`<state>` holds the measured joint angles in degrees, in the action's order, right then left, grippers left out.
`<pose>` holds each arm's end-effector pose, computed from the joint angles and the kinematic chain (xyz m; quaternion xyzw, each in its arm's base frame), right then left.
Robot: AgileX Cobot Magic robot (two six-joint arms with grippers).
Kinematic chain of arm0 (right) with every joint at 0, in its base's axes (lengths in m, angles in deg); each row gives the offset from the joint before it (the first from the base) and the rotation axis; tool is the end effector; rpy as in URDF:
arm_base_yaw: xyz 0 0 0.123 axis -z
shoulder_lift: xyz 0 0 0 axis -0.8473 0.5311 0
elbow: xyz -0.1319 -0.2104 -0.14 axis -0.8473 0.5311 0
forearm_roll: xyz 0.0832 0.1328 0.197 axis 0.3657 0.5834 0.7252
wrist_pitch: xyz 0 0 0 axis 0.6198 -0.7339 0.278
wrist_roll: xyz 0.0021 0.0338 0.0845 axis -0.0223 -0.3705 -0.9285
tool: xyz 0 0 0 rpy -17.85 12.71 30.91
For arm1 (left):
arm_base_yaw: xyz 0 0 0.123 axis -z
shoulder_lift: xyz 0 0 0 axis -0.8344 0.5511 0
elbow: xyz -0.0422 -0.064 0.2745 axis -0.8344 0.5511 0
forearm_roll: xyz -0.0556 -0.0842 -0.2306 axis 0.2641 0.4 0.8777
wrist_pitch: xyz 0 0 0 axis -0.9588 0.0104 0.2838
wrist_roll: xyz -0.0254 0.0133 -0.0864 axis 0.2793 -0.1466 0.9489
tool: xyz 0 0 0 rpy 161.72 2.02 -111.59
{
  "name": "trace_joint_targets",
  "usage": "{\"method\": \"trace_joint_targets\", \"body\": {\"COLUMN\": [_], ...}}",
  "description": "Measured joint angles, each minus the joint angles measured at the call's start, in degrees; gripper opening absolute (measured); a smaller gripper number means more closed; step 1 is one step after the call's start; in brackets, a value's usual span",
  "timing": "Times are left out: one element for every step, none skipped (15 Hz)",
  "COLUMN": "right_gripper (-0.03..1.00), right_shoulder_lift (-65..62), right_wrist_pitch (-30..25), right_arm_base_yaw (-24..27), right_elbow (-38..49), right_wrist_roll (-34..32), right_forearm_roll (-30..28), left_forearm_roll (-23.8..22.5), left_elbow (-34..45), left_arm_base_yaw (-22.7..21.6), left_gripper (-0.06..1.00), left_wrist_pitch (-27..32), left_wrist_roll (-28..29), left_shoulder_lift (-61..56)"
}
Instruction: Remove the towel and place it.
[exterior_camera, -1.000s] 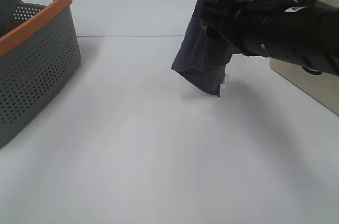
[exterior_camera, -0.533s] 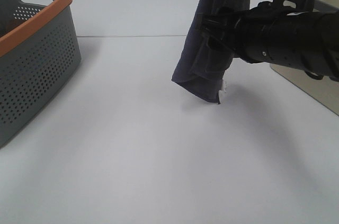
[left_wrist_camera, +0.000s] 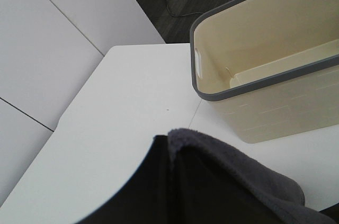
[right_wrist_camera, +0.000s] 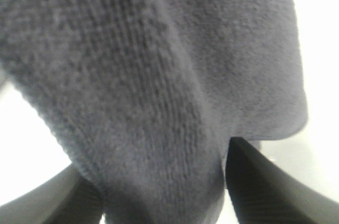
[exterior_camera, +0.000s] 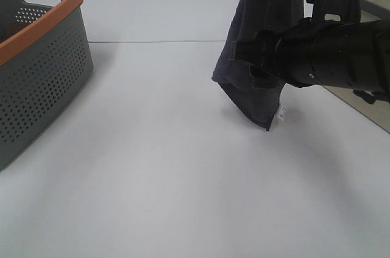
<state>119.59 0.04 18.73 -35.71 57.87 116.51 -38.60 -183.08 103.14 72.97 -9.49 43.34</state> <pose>0.2402 0.1442 0.2221 0.0271 0.8832 0.0714 0.4628 0.3070 -0.3211 0.4551 0.5049 0.6440 -0.0690 0.5706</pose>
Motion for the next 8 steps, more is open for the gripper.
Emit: {"method": "trace_joint_targets", "body": {"right_gripper": [0.55,0.54,0.53,0.5,0.46,0.42,0.38,0.35], "right_shoulder_lift": [0.0,0.0,0.0,0.0,0.0,-0.1,-0.9,-2.1], "right_wrist_pitch": [1.0,3.0,5.1,7.2,8.3,8.4,8.3,8.3], "right_arm_base_yaw": [0.0,0.0,0.0,0.0,0.0,0.0,0.0,0.0], "right_elbow": [0.0,0.0,0.0,0.0,0.0,0.0,0.0,0.0], "right_wrist_roll": [3.0,6.6,9.9,12.4,14.5,15.5,15.8,16.0], "right_forearm_roll": [2.1,4.4,6.0,6.5,6.9,7.1,7.3,7.3], "left_forearm_roll": [0.0,0.0,0.0,0.0,0.0,0.0,0.0,0.0], "left_elbow": [0.0,0.0,0.0,0.0,0.0,0.0,0.0,0.0], "left_arm_base_yaw": [0.0,0.0,0.0,0.0,0.0,0.0,0.0,0.0], "left_gripper": [0.0,0.0,0.0,0.0,0.0,0.0,0.0,0.0], "left_wrist_pitch": [0.0,0.0,0.0,0.0,0.0,0.0,0.0,0.0], "left_wrist_roll": [0.0,0.0,0.0,0.0,0.0,0.0,0.0,0.0], "left_shoulder_lift": [0.0,0.0,0.0,0.0,0.0,0.0,0.0,0.0]}}
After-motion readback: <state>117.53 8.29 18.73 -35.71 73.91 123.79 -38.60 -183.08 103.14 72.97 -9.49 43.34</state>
